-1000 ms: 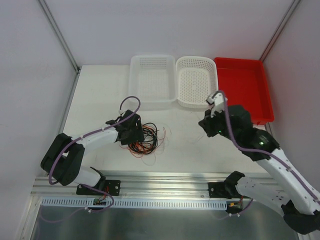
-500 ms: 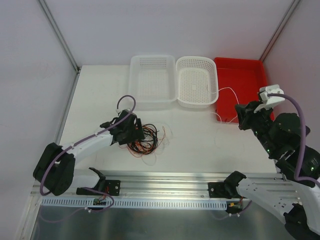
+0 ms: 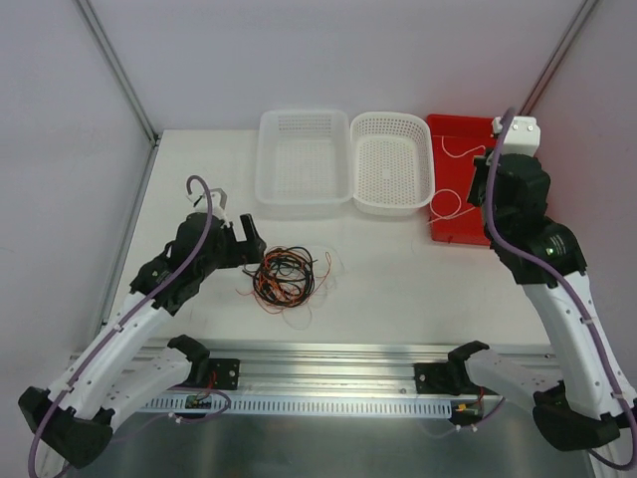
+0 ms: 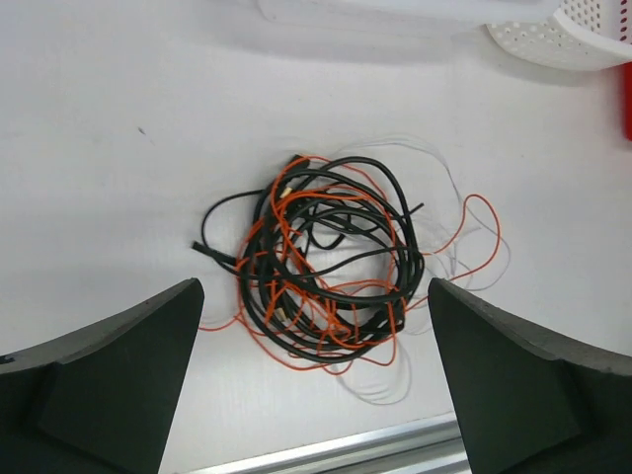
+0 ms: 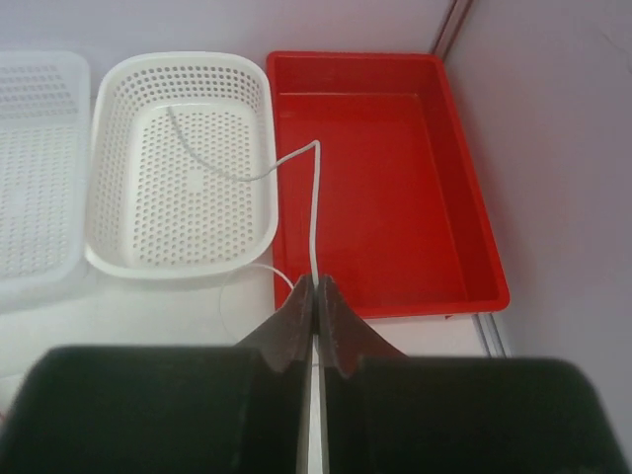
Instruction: Untangle the cables
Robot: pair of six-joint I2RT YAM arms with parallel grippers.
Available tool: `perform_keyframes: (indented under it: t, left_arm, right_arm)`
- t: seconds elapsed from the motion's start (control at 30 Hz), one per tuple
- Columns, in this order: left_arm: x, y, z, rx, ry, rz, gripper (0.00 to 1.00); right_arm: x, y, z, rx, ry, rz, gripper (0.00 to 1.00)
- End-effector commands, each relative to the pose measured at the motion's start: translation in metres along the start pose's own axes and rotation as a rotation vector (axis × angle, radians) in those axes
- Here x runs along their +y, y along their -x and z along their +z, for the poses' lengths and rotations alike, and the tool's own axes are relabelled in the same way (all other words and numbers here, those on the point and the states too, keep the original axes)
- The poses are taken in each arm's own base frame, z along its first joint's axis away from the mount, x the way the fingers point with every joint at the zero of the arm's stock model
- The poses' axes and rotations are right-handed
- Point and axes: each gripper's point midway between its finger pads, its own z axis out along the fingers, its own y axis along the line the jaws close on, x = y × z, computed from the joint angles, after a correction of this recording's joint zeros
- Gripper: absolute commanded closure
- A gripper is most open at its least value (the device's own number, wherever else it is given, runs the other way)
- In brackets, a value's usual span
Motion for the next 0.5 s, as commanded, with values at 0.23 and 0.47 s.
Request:
perform_keyframes:
  t: [0.23,0.47]
  left_arm:
    - [-0.009,-0.014,-0.030,-0.062,-0.190,0.102,0.01]
    - [-0.068,-0.020,-0.035,-0.036,-0.508,0.074,0.05]
  right_arm:
    - [0.049,0.023,0.009,-0.003,0.279,0.189,0.99]
    - [0.102,0.000,-0.026,0.097,0.581,0.272,0.99]
